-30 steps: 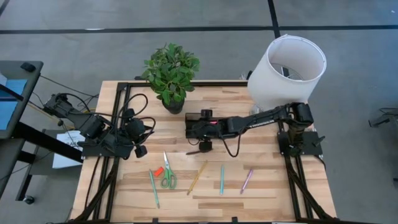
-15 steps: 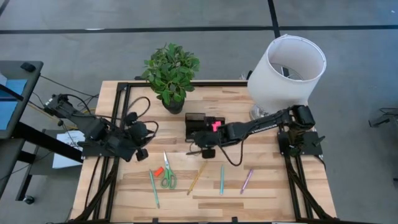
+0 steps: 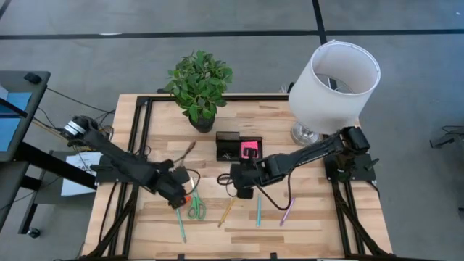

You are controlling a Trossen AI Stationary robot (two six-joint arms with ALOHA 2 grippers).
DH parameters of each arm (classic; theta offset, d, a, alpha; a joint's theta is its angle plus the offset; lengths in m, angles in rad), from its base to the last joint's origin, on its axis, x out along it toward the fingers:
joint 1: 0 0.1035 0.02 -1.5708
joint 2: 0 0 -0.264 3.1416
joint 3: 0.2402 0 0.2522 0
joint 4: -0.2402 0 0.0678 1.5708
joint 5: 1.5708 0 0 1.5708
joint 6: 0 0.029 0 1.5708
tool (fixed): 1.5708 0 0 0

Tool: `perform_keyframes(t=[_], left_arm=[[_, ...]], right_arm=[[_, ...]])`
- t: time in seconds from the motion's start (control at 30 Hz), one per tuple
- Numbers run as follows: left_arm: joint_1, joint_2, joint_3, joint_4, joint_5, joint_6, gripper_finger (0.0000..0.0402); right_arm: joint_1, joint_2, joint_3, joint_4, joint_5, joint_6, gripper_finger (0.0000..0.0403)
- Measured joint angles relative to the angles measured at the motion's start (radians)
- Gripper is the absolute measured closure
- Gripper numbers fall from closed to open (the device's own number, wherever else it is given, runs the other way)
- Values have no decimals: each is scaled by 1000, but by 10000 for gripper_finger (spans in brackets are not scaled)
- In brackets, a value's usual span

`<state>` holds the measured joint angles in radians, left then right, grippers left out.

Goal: Pick and place office supplies into organizer
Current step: Put the orange eraser into the black desk organizer

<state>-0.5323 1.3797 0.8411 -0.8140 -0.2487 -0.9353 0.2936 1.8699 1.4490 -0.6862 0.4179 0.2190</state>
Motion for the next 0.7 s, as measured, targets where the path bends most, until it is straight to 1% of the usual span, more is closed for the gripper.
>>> perform_keyframes(t=[0.1,0.17,0.27,0.33,0.43,0.5,0.6,0.67,0.7], left_arm=[[0,110,0,3,70,32,322],[0,182,0,9,99,35,311],[-5,267,16,10,111,43,293],[-6,297,28,3,103,50,286],[0,300,42,-14,98,2,283],[2,283,50,-37,66,-54,286],[-2,213,73,-40,39,-145,293],[-20,167,75,-36,-9,-215,296],[-31,144,75,-36,-50,-259,298]], right_arm=[[19,0,0,11,1,-4,280],[27,0,0,17,1,-6,281],[38,0,0,12,1,-7,281],[39,0,0,12,2,-7,281],[34,0,0,12,2,-16,281],[30,0,0,9,3,-28,281],[21,0,0,8,3,-35,281],[16,0,0,7,3,-35,281],[16,0,0,5,4,-35,281]])
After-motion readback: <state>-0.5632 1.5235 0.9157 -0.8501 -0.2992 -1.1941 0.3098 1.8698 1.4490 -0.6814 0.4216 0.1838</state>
